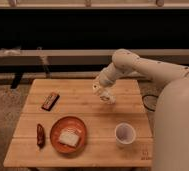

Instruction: Stand the bottle upright

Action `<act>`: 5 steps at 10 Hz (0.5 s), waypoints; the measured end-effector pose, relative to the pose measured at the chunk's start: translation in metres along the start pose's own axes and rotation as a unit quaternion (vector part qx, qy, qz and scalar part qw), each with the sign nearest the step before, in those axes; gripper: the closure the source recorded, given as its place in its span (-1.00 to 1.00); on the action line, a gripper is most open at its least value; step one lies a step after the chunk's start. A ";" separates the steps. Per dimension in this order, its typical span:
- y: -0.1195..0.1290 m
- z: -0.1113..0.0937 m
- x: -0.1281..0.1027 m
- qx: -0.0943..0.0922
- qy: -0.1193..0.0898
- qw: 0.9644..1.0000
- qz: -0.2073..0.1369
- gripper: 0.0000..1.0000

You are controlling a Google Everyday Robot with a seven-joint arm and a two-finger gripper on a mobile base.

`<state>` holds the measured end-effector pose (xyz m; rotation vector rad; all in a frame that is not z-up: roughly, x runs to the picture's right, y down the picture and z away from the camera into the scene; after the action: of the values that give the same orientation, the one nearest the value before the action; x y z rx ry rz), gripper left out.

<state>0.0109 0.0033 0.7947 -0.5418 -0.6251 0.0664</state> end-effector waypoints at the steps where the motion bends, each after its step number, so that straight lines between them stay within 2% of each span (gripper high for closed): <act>1: 0.000 -0.002 0.003 0.004 -0.014 1.000 0.005 1.00; 3: -0.002 -0.004 0.002 0.009 -0.041 0.999 0.012 1.00; 5: -0.007 -0.007 0.002 0.018 -0.059 0.998 0.023 1.00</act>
<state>0.0156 -0.0056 0.7949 -0.5202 -0.7242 0.1545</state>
